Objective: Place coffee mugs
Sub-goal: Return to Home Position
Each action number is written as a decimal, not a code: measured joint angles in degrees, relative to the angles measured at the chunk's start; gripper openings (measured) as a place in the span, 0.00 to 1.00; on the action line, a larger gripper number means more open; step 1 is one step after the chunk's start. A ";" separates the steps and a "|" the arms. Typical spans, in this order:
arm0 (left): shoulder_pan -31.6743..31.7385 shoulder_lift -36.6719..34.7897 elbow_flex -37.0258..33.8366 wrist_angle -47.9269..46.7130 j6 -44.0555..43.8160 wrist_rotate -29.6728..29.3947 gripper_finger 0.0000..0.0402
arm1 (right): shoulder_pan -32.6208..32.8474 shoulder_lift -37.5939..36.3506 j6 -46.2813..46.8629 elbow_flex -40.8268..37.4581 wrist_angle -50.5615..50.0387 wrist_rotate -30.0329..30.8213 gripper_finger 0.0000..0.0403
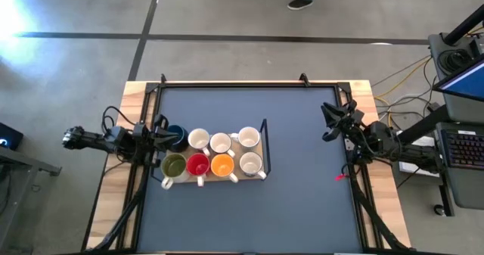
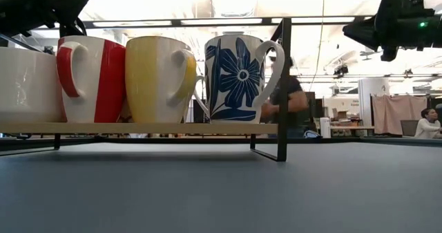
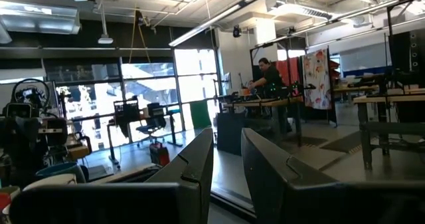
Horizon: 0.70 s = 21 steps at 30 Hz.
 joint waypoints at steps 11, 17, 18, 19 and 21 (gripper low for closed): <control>0.00 0.00 0.00 0.00 0.02 0.00 0.03 | 1.22 0.02 0.00 -0.01 0.07 -0.13 0.17; -0.02 0.00 0.00 0.00 0.00 0.00 0.03 | 1.22 0.02 0.00 -0.02 0.07 -0.13 0.17; 0.00 0.00 0.00 0.00 0.00 0.00 0.03 | 1.22 0.02 0.00 0.00 0.07 -0.13 0.17; 0.00 0.00 0.00 0.00 0.02 0.00 0.03 | 1.22 0.02 0.00 -0.01 0.07 -0.13 0.17; -0.01 0.00 0.00 0.00 0.01 0.00 0.03 | 1.22 0.02 0.00 0.00 0.07 -0.13 0.17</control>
